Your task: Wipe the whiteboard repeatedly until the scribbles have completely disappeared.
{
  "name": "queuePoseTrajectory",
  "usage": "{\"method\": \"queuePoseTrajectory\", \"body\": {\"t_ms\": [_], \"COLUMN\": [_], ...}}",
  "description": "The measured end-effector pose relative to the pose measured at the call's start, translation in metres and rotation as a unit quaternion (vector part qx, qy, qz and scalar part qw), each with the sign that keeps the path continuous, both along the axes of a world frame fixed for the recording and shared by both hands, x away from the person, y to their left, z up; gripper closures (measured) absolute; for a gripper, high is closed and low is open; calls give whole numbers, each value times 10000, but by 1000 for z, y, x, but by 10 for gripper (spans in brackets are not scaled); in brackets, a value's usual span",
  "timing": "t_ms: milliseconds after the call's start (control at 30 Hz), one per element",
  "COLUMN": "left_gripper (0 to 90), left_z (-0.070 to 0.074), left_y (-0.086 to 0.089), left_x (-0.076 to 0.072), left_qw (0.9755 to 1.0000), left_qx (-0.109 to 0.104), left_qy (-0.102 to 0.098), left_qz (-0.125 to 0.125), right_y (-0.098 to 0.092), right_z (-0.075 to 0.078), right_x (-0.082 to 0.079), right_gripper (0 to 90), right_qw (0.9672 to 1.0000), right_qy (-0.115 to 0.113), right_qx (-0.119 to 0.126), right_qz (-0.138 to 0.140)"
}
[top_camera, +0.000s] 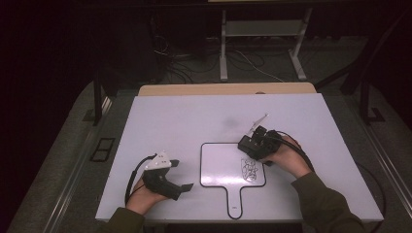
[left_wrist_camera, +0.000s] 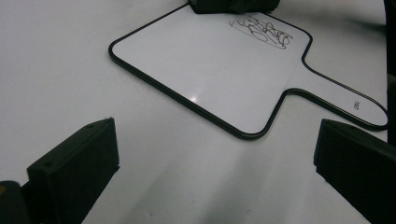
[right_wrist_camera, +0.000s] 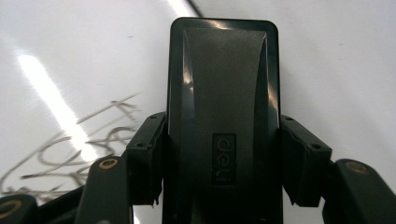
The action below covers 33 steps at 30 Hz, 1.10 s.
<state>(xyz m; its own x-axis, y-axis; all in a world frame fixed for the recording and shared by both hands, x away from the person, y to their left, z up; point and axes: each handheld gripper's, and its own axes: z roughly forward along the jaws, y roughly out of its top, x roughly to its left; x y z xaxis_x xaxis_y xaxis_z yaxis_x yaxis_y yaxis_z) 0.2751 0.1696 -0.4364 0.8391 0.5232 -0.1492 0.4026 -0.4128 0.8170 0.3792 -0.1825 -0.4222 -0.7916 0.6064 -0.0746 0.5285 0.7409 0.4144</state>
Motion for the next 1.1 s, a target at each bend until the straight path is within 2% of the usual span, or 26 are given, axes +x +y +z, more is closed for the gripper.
{"method": "queuePoseTrajectory", "body": {"t_ms": [267,467,633,800,1100], "left_gripper": [0,0,0,0,0], "left_z": [0,0,0,0,-1], "left_y": [1,1,0,1,0], "left_x": [0,0,0,0,0], "left_qw": [10000,10000,10000,10000,10000], "left_qx": [-3,-3,-2,-4,2], "left_qy": [-3,-4,-4,-1,14], "left_qz": [-5,-2,-1,-3,-9], "right_y": [3,0,1,-1,-1], "right_z": [0,0,0,0,0], "right_x": [-10,-19,-29,-23,-9], "right_gripper": [386,386,386,386,386], "right_qw": [9999,9999,9997,9998,10000], "right_qy": [-89,42,-17,54,-31], "right_qx": [-28,71,4,62,39], "right_qz": [86,139,242,184,27]}}
